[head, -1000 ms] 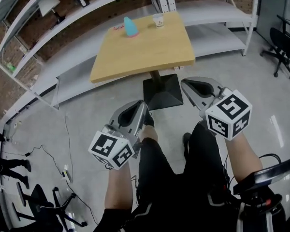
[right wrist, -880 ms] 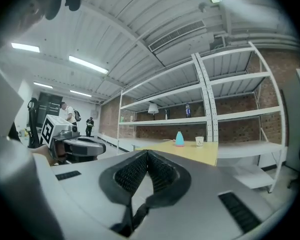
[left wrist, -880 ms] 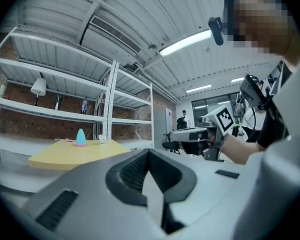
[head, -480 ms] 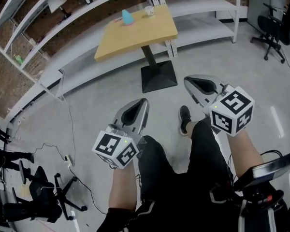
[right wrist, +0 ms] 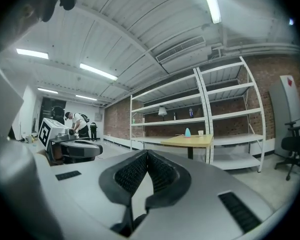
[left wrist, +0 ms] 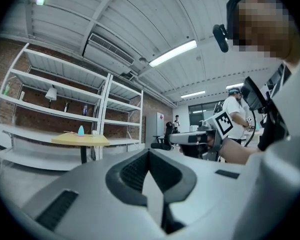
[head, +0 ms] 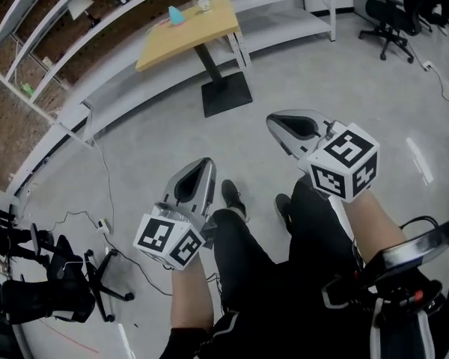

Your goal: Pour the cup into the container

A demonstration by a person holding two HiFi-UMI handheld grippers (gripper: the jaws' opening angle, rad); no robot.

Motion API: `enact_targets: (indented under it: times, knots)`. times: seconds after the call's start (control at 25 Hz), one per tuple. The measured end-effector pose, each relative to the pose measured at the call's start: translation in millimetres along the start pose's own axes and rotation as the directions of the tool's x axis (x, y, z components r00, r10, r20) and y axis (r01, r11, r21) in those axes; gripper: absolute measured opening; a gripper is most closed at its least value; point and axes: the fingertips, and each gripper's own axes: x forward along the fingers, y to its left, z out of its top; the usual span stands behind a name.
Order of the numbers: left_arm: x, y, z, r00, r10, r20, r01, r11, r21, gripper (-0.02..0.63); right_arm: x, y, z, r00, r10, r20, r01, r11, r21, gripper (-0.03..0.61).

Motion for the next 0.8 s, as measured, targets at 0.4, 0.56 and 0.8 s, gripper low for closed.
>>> enact_targets:
  times: [0.4,0.56,0.8]
  knots:
    - [-131.4,-141.7,-20.0,1.000,0.021,-0.023,-0.021,1.000,0.001,-0.002,-157.8,117.3,-21.8,1.000,-0.002,0.020,0.001,1.000,0.009,0.002]
    - [-170.9,-198.4,-24.5,0.999,0.019,-0.025,-0.019,1.000,-0.006,-0.002,-219.0,151.4,-27.6,1.000,-0.005,0.012,0.004,1.000,0.010,0.002]
    - [-228.1,-242.3,-34.3,0.997,0.067,-0.022,-0.068,0.997,-0.033,-0.002,-275.1,191.5,-40.4,0.999,-0.043,-0.006,0.043,0.999,-0.007,0.002]
